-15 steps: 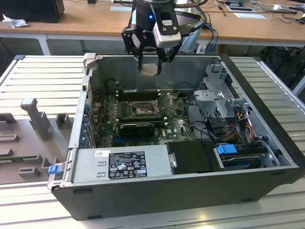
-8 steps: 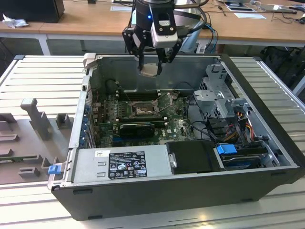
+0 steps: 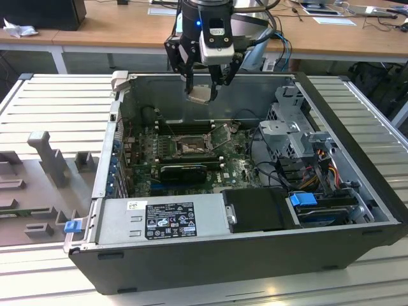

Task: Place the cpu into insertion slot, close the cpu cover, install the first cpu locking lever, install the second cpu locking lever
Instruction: 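Place the cpu into insertion slot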

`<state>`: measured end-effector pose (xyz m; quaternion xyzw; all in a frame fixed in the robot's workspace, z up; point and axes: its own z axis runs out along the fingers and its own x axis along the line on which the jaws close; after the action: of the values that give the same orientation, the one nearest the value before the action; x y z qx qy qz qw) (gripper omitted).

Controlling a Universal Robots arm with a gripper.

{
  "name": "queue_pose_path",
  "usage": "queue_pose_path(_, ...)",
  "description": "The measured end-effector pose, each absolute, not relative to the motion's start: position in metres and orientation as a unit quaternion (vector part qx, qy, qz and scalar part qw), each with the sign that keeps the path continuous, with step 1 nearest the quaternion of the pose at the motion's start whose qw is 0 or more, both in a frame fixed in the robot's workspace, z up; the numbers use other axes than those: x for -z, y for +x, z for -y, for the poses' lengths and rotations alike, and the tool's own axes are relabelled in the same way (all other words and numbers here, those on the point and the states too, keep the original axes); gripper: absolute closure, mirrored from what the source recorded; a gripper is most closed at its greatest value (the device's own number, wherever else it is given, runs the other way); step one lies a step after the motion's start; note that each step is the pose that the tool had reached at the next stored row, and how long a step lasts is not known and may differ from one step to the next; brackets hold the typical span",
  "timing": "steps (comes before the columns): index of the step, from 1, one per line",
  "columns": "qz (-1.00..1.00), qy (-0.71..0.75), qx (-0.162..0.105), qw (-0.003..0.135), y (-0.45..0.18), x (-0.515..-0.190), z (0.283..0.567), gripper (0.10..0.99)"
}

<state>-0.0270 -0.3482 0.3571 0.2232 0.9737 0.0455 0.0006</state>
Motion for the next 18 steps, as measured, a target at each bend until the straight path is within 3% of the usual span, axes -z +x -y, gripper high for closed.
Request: queue_pose_path(18, -0.968, 0.246, -0.045, 0.002, -0.0269, -0.3542, 0.3482, 0.561)
